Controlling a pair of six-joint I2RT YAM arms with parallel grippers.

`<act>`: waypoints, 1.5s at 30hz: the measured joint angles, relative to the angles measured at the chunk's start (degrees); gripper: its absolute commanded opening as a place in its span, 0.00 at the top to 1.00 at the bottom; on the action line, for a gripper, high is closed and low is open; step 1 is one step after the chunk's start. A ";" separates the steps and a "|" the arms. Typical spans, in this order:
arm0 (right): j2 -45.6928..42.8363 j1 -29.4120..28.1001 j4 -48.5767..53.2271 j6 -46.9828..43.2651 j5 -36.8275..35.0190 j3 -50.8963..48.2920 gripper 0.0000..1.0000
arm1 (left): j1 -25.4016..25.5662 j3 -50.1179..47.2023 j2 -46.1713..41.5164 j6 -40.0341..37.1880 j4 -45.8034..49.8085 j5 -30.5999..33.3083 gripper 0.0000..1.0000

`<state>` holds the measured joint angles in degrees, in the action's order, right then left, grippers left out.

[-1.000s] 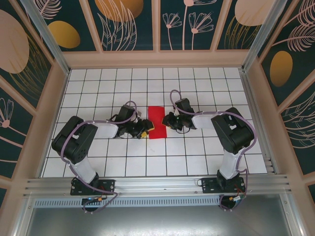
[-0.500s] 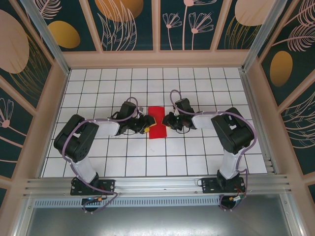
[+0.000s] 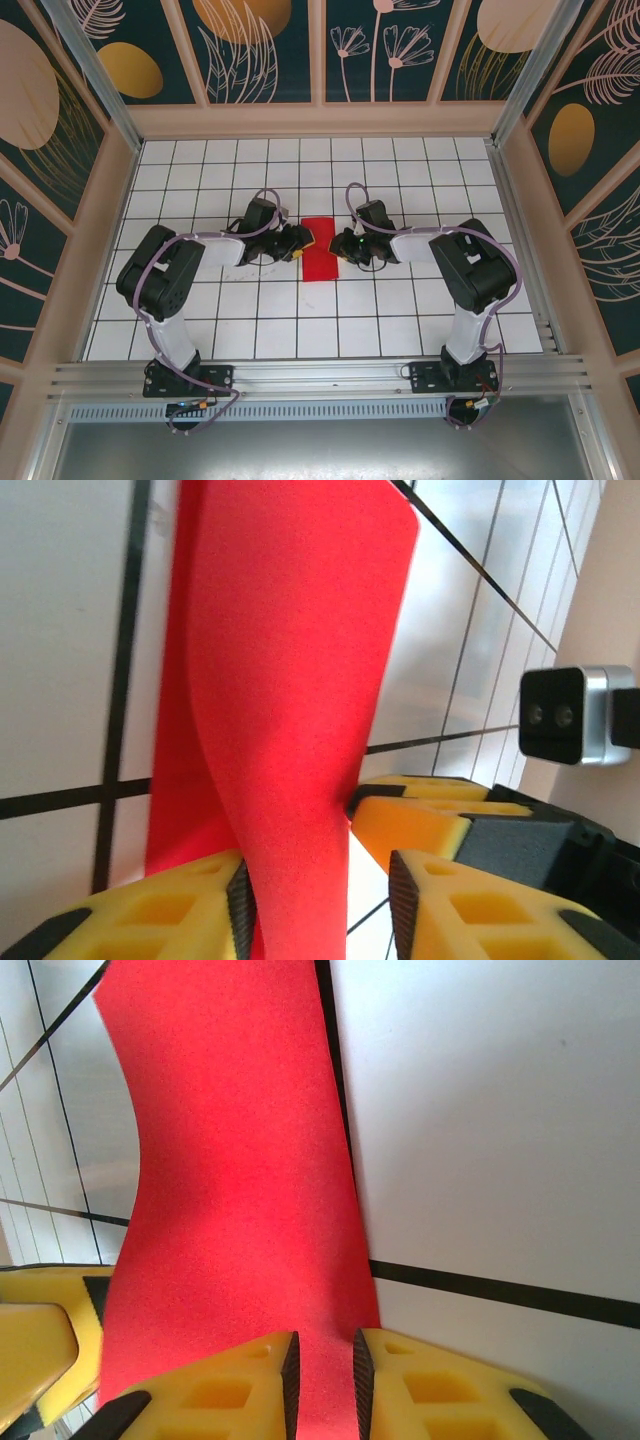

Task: Fold a paper plane with a square sheet of paper (pick it up from the middle)
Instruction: Fold the triangle a second time at the center of the table.

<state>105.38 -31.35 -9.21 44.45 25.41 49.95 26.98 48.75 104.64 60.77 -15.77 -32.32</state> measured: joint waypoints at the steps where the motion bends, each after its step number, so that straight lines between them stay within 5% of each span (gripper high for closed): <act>1: -0.02 0.00 -0.13 0.00 0.00 -0.11 0.75 | -0.11 0.00 0.11 -0.13 -0.02 0.00 0.59; 11: -0.76 0.00 -1.62 -0.17 -0.09 -1.29 0.73 | -0.44 1.66 3.43 -1.11 -0.35 -1.18 0.89; 15: -4.28 -0.13 -0.61 -1.31 -1.86 -3.74 0.57 | -0.52 2.54 3.63 -2.01 -0.11 -1.70 0.96; 23: -16.26 -9.18 6.01 -10.21 -14.58 -2.64 0.44 | -0.63 4.72 3.63 -5.18 3.82 -1.73 0.96; 31: -5.62 -27.06 15.78 -19.78 -32.87 11.32 0.43 | -0.63 5.05 3.63 -5.70 4.94 -1.79 0.96; 45: 1.60 -32.46 23.43 -22.08 -50.84 15.65 0.43 | -0.63 5.05 3.63 -5.92 5.75 -2.21 0.96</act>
<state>106.98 -63.81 14.22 22.37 -25.43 65.60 26.35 53.80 108.27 54.85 -10.02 -34.52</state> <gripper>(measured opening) 0.566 0.066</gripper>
